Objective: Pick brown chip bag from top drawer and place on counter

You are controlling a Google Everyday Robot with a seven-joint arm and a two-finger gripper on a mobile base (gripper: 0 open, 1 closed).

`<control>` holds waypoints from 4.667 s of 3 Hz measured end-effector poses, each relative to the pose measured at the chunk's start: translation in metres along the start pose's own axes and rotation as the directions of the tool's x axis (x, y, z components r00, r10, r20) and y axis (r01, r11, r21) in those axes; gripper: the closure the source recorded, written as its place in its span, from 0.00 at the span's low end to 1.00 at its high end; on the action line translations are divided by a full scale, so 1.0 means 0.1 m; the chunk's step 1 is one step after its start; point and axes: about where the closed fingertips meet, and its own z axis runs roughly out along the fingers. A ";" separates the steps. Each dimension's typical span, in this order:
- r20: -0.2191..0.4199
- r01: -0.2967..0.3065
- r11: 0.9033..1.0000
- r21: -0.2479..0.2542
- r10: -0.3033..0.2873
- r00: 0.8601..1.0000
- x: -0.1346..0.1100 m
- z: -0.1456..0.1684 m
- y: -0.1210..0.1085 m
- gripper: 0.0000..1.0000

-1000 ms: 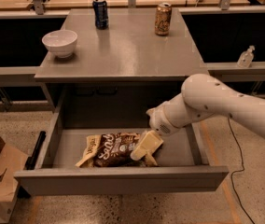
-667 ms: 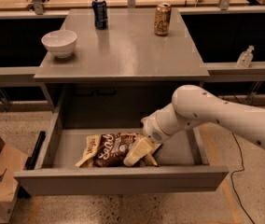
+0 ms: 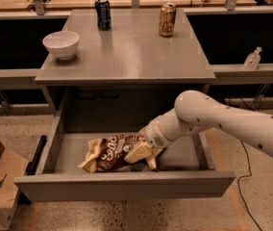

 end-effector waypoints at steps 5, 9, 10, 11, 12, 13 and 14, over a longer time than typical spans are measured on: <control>0.065 0.251 0.950 0.187 -0.267 0.961 -1.00 -2.34 -0.05 1.00; 0.001 0.397 0.823 0.406 -0.434 0.901 -1.85 -3.30 -0.69 1.00; 0.005 0.460 0.718 0.522 -0.542 0.840 -2.41 -3.52 -1.10 1.00; 0.031 0.485 0.662 0.572 -0.608 0.793 -2.77 -3.43 -1.57 1.00; 0.048 0.473 0.633 0.612 -0.627 0.777 -2.90 -3.55 -1.75 0.86; 0.050 0.475 0.636 0.608 -0.628 0.776 -2.91 -3.51 -1.76 0.63; 0.052 0.477 0.638 0.604 -0.629 0.776 -2.92 -3.47 -1.76 0.39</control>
Offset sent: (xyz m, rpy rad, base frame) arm -0.0188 -0.0335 0.1185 0.1206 -0.2215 0.0286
